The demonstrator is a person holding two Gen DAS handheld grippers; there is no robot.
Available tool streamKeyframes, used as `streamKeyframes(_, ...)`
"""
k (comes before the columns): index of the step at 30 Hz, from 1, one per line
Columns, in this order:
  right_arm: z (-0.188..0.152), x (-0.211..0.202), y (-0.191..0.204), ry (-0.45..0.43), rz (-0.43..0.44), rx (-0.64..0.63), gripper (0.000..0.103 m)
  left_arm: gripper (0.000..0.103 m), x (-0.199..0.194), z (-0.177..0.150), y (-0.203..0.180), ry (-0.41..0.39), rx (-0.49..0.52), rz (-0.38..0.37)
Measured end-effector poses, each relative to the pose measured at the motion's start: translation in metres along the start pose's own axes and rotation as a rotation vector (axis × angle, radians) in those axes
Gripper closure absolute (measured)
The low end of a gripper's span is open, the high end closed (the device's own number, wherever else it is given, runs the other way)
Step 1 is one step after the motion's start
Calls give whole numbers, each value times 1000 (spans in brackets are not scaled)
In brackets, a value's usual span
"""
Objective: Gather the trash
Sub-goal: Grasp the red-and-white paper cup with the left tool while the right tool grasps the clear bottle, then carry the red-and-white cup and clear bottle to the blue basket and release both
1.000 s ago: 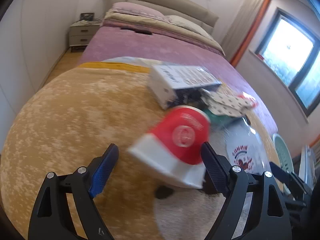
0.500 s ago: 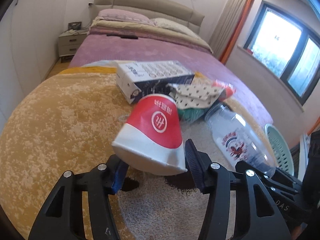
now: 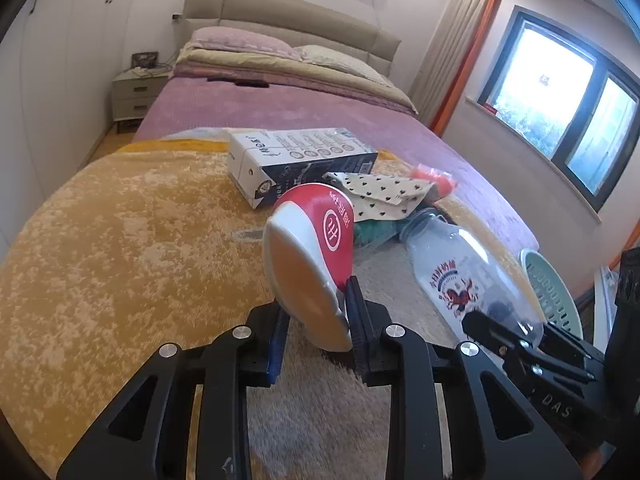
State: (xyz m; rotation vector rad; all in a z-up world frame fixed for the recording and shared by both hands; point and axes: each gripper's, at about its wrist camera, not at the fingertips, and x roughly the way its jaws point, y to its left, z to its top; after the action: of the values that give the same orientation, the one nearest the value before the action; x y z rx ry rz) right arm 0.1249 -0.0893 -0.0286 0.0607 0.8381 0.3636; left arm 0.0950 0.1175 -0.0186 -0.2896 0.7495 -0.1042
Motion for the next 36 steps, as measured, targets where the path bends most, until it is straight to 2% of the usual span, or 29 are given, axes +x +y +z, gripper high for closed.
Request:
streamKeyframes(6,-8,-26,-2,-39,39,0,58,77,-25,-5,-8,-35,1,-31)
streamKeyframes(9,-13,-45,-8,-57,69,29,59,77,-35,-5,-16,-52,-16,-73)
streamKeyframes(15,-10,-91,-28,-121,53,58,60,77,-46,-3,-53,-81,34,-113)
streamKeyframes(22,-7,-136,-69,-200,-6,115,60,77,-43,-3,-107,-87,99,-179)
streamKeyframes(29,-5,-178,-127,-286,-71,214,60,77,-28,0,-170,-68,174,-246)
streamKeyframes(36,-3,-203,-190,-335,-167,284,60,77,-5,-1,-232,-36,251,-295)
